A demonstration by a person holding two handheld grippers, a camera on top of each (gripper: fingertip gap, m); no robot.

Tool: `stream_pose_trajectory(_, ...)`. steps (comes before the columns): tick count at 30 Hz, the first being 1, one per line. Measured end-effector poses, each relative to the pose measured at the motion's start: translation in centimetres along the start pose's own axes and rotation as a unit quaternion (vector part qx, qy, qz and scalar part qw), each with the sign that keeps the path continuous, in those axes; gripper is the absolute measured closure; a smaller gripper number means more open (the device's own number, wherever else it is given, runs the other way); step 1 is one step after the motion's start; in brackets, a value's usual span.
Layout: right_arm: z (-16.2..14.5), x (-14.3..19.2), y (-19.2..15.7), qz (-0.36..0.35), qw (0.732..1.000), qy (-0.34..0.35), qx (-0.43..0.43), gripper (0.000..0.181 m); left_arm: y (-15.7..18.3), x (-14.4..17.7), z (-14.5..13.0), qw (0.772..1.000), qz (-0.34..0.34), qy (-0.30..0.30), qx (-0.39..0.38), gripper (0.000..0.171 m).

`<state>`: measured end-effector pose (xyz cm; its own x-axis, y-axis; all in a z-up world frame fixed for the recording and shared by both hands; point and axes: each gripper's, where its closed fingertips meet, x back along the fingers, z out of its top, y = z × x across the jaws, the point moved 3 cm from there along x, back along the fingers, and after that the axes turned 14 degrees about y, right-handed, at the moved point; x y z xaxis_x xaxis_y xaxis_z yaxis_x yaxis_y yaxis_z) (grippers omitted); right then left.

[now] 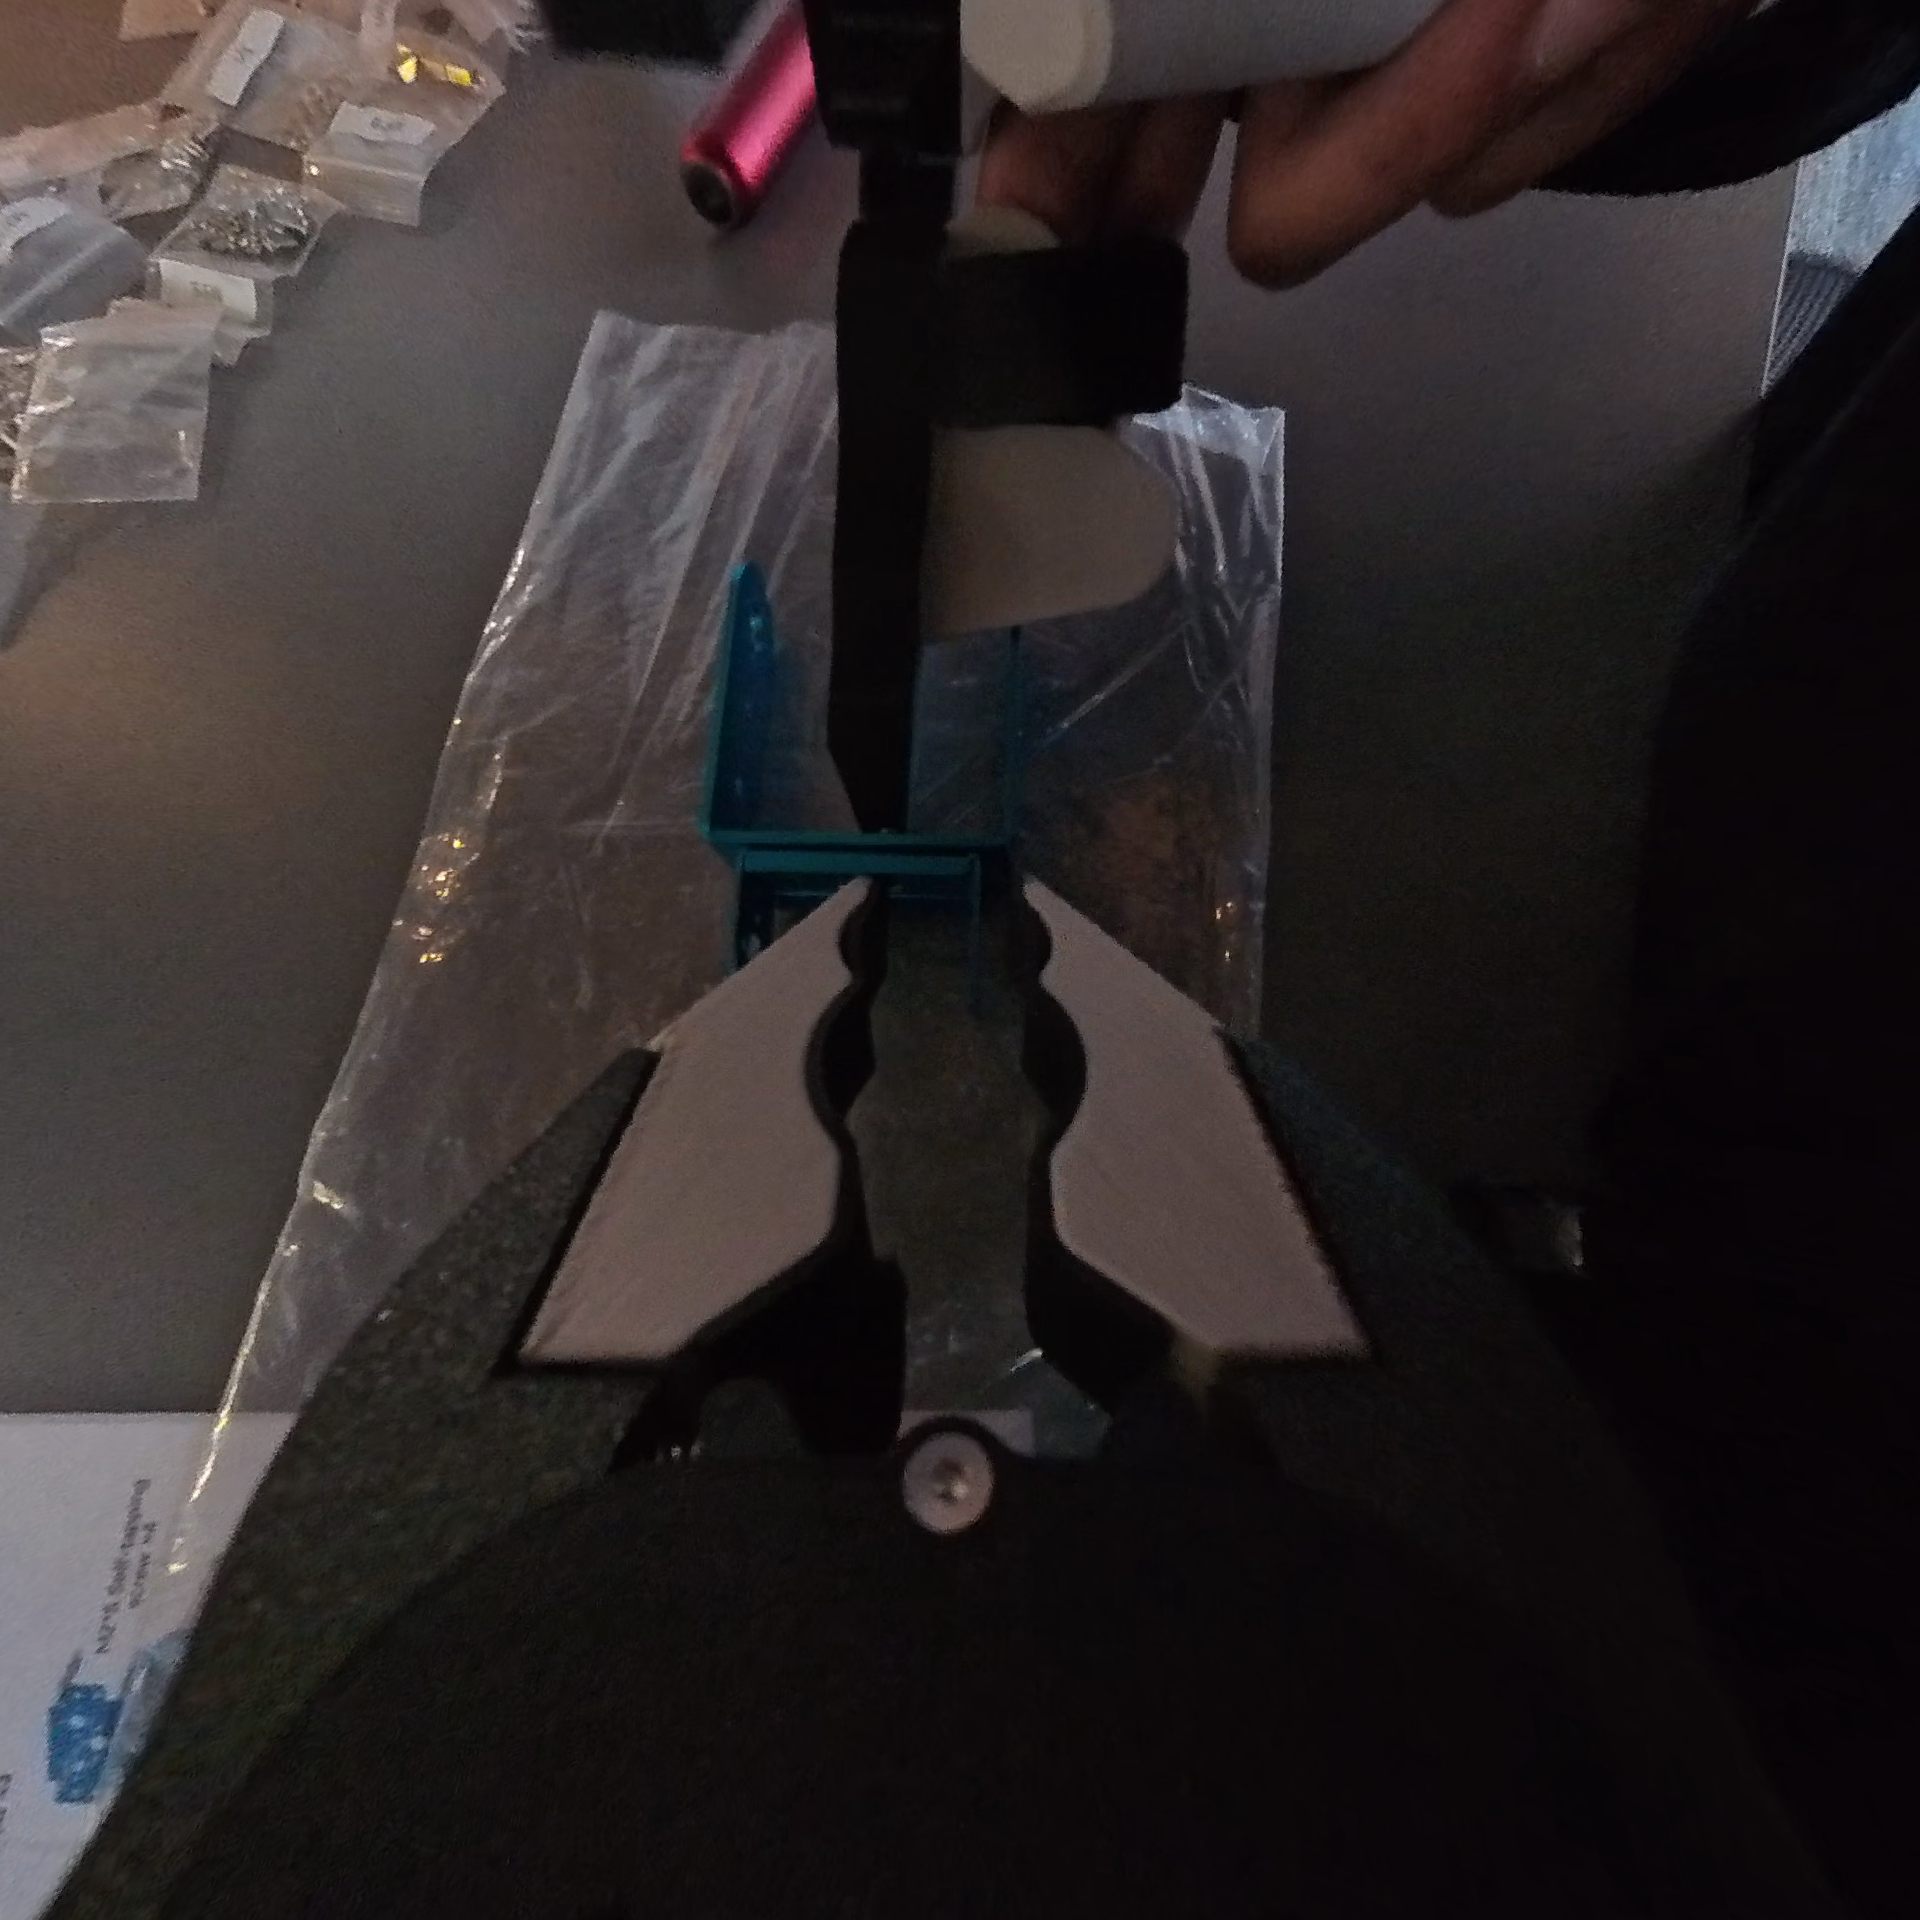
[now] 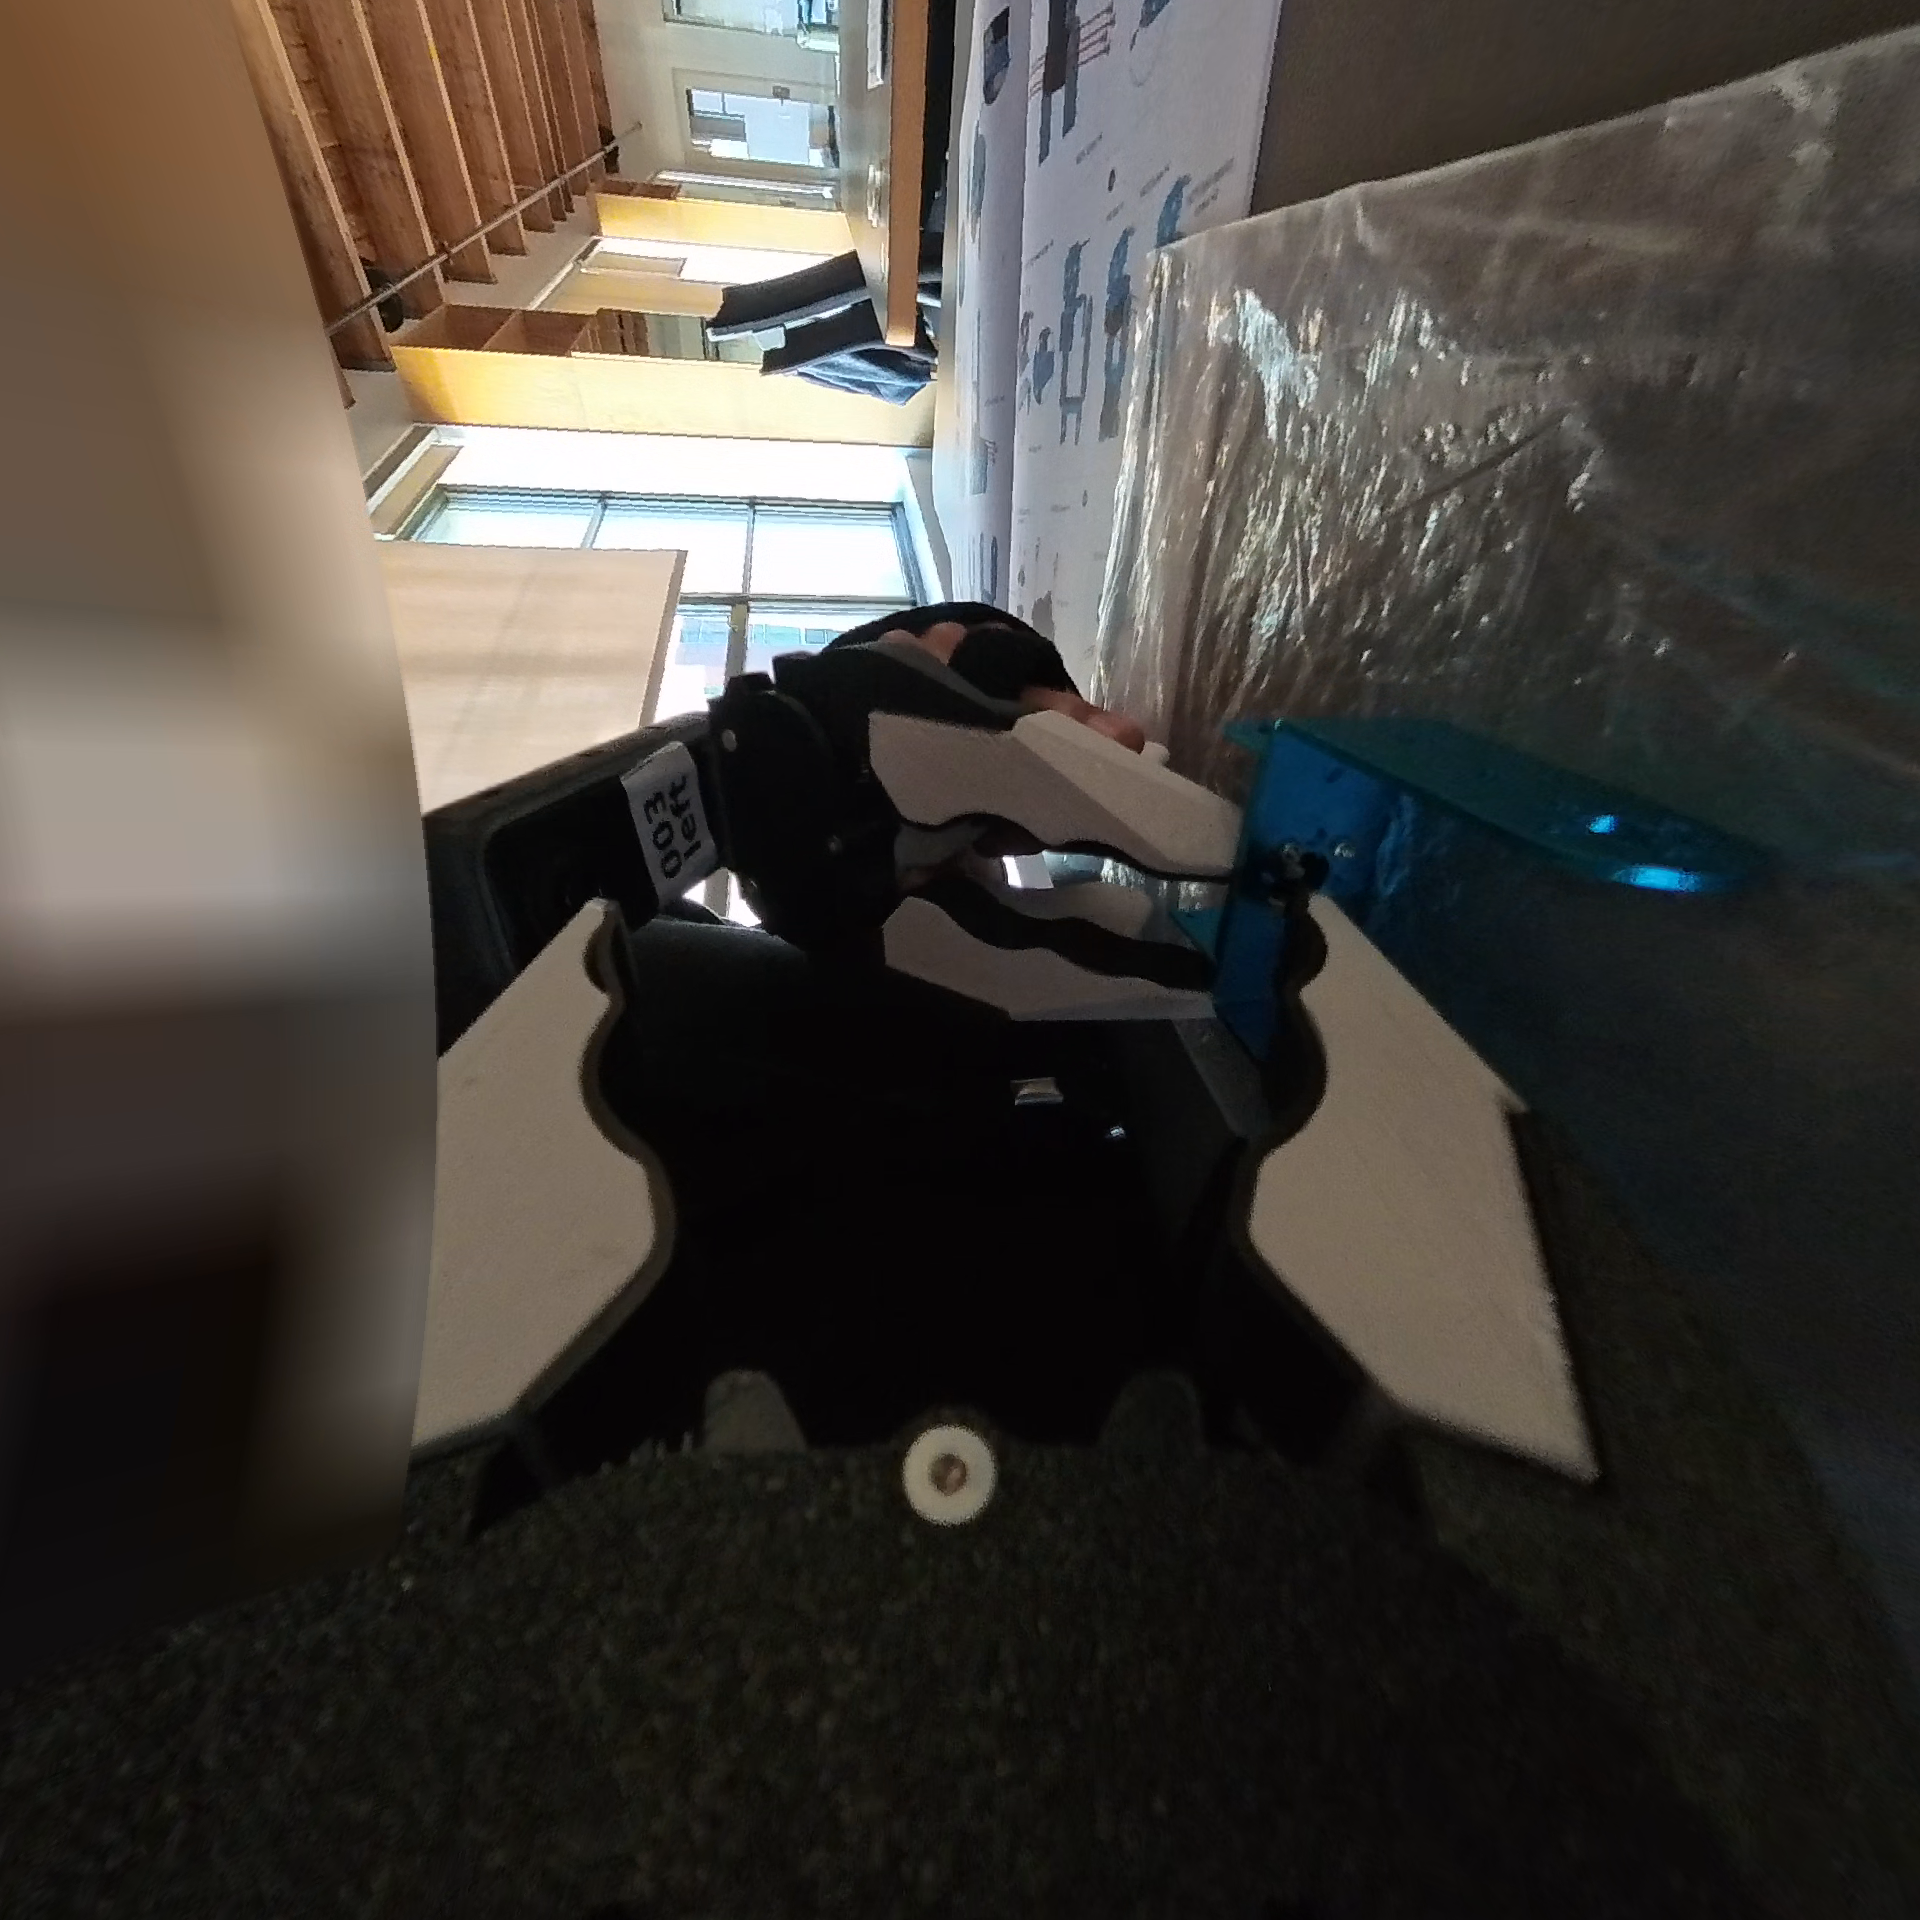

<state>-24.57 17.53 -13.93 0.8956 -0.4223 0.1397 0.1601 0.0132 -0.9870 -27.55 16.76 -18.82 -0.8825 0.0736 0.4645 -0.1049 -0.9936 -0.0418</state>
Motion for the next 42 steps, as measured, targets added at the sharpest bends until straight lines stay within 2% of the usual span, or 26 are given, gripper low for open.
stream_pose_trajectory(4,-0.07,0.06,-0.03,-0.003,1.000,-0.002,0.000,0.056,-0.05,-0.05,-0.01,1.000,0.006,-0.001,-0.006,0.155)
stream_pose_trajectory(42,-0.63,0.20,-0.32,-0.027,1.000,-0.008,0.009,0.056,0.18,-0.13,-0.03,1.000,0.004,-0.001,-0.019,0.155)
